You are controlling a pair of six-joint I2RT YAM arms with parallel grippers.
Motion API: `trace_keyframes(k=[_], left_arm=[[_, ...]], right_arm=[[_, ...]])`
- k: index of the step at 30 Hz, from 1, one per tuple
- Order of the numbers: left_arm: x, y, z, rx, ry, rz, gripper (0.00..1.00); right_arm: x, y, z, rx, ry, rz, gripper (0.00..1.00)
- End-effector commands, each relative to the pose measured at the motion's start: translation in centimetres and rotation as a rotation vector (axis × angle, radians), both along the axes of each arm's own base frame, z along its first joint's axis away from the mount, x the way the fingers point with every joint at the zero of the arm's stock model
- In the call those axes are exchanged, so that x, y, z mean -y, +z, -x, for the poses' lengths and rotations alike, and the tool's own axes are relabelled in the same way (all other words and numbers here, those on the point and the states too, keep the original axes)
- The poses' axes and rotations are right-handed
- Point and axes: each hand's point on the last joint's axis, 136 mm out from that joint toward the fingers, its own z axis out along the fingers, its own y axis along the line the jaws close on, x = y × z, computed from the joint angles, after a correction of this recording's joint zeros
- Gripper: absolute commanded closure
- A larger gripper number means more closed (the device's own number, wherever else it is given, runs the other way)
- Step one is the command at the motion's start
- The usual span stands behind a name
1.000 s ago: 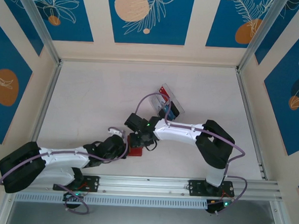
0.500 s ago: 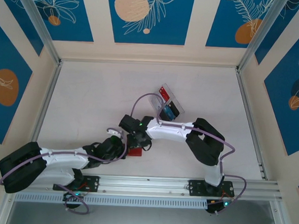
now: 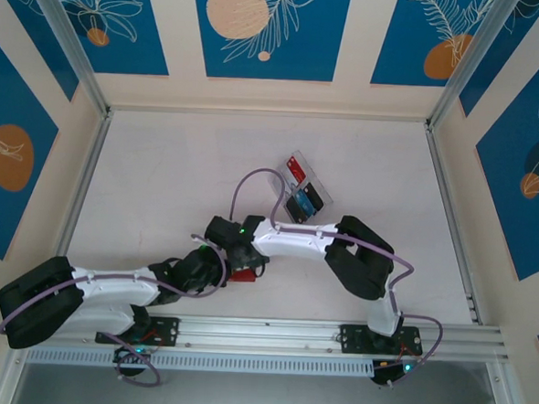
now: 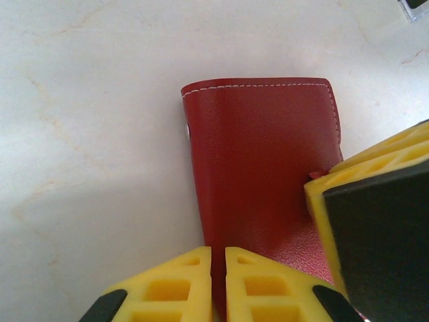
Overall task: Put the credit cards into the card holder
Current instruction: Open the button on the card holder.
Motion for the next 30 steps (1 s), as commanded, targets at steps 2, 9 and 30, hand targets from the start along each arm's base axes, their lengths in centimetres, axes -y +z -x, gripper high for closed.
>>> trace_keyframes(k=[2, 9, 30], left_arm=[[-1.9, -2.8, 0.9, -0.066, 0.017, -0.101, 0.92], [-2.1, -3.8, 0.7, -0.09, 0.044, -0.136, 0.97], [-0.4, -3.9, 0.3, -0.084, 0.013, -0.099, 0.99]], right_arm=[[2.9, -2.1, 0.7, -0.015, 0.001, 0.106, 0.91], [4.0, 0.5, 0.0, -0.094, -0.053, -0.176, 1.0], [8.8, 5.9, -1.1, 0.223, -0.213, -0.073, 0.62]])
